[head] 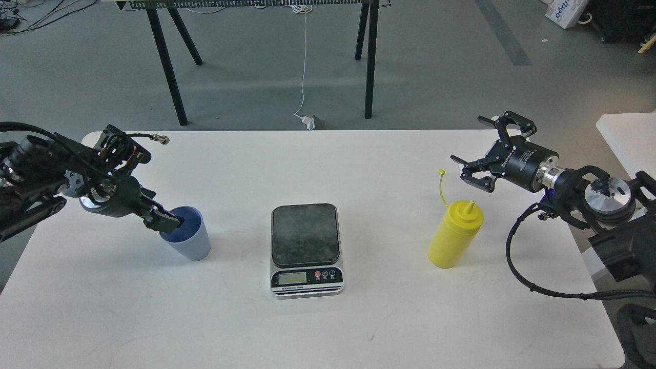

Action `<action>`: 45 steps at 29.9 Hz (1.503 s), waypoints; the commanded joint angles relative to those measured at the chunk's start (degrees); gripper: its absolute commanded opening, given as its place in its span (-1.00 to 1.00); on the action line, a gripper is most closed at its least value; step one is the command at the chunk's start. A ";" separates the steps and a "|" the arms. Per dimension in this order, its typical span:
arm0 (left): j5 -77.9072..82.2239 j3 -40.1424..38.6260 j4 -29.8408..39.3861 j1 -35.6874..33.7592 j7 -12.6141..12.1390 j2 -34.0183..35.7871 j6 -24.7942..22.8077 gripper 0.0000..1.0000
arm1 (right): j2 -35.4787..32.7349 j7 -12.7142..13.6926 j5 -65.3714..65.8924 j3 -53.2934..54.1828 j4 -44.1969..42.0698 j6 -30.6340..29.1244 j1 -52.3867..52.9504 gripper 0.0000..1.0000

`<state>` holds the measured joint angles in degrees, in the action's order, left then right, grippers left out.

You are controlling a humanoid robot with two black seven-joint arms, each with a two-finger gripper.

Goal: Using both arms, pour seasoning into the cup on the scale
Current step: 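Lower the left gripper around the light-blue cup and close it, then lift the cup with the left gripper and set it on the scale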

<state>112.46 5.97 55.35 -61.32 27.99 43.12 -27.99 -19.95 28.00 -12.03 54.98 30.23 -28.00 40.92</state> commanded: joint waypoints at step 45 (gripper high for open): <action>-15.61 -0.78 5.29 -12.68 0.01 -5.05 -0.01 -0.93 | -0.17 0.00 -0.01 0.13 -0.17 0.00 -1.90 0.93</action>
<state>97.62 5.05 59.99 -72.30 27.98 40.87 -27.98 -20.05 28.00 -12.04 55.11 30.09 -28.00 39.28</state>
